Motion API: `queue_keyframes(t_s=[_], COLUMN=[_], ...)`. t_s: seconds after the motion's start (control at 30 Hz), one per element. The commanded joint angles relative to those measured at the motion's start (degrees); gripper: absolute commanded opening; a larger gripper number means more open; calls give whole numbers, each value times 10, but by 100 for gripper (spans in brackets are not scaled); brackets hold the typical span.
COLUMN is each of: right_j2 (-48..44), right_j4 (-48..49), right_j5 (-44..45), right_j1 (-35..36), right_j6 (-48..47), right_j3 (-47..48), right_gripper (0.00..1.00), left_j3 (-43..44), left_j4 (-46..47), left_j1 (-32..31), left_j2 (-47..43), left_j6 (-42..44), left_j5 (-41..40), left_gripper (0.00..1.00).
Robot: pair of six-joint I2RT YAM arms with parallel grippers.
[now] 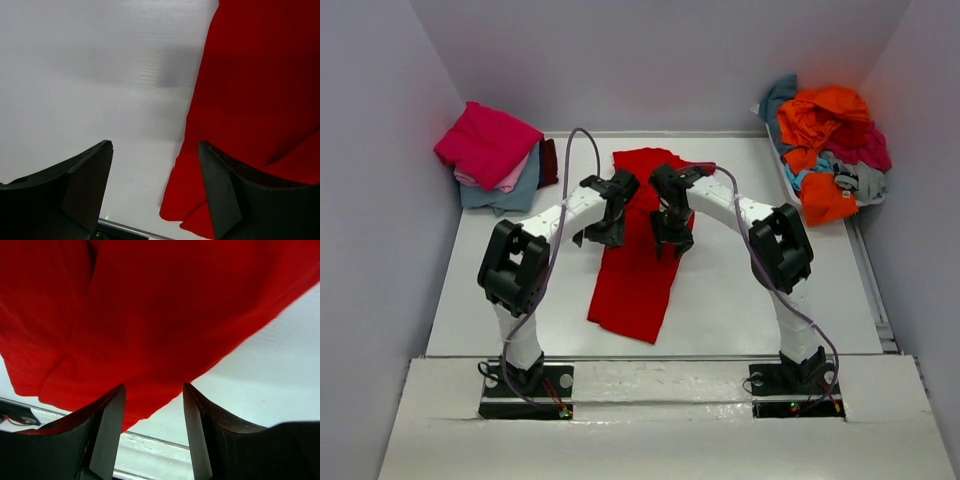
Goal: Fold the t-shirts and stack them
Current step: Fold the tshirt
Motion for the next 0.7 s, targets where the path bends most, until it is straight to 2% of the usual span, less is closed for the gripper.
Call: queue_keyframes(t_s=[0.0,0.3,0.4,0.53,0.67], right_j2=[-39,-70,-68,-43,-24], right_j4=[15,22,27,15,20], right_j5=[-31,-53,-16,55,65], right_j1=[19,70,70,63,17], right_j6=[19,44,47,55,70], right_j3=[-28,-74,-74,-1,64], right_gripper=[55,55,55,55,55], left_j3=[-46,-131,-149,-105,-108], left_j4=[-4,-19,-10,-27,-41], left_j1=[-10,-55,-61,-84,-102], left_j2=[-90,-150,-153,-138,-149], left_j6=[-34,-69,-72,-74,-77], left_j5=[28,60,58,63,63], left_gripper=[81,81,81,81,81])
